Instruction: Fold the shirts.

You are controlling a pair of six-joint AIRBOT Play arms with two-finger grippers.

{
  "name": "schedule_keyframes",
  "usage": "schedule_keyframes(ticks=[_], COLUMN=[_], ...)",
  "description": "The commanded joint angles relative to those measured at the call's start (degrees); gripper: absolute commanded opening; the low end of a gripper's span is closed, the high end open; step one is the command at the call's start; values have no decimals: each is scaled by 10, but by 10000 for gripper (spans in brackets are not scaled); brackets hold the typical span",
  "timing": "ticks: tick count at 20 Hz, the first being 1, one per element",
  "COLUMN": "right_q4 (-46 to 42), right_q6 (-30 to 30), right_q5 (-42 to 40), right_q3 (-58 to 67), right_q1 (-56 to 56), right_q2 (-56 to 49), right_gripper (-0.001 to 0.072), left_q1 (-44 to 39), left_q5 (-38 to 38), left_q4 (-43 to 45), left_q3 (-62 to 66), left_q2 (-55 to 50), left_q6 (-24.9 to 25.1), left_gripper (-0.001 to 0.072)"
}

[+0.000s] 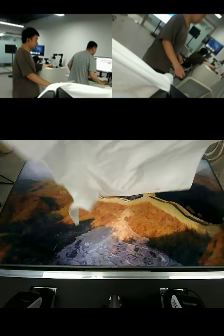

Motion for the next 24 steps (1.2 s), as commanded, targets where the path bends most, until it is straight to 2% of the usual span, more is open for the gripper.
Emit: schedule_keyframes(ticks=[1, 4, 6, 9, 11, 13, 17, 19, 21, 24], right_q4=[-25, -27, -26, -26, -26, -15, 74, 121, 160, 168], right_q6=[-2, -2, 1, 8, 8, 8, 19, 56, 83, 133], right_q5=[-1, 9, 37, 124, 191, 211, 211, 212, 224, 229], right_q3=[22, 22, 22, 21, 21, 21, 21, 21, 21, 21], right_q1=[0, 0, 0, 0, 0, 0, 0, 0, 0, 1], right_q2=[53, 44, 26, -35, -107, -198, -402, -490, -557, -614], right_gripper=[20, 21, 21, 21, 21, 21, 21, 21, 21, 22], left_q1=[1, 1, 1, 1, 1, 1, 1, 1, 1, 1], left_q5=[7, 0, -35, -128, -197, -227, -213, -199, -205, -200], left_q4=[29, 88, 151, 247, 286, 294, 294, 293, 280, 216], left_q3=[-8, -8, -8, -9, -12, -41, -150, -189, -196, -196], left_q2=[53, 55, 50, 16, -27, -76, -192, -263, -337, -426], left_q6=[-3, -49, -83, -134, -136, -136, -136, -137, -164, -181], left_gripper=[29, 29, 29, 29, 29, 30, 30, 30, 30, 31])
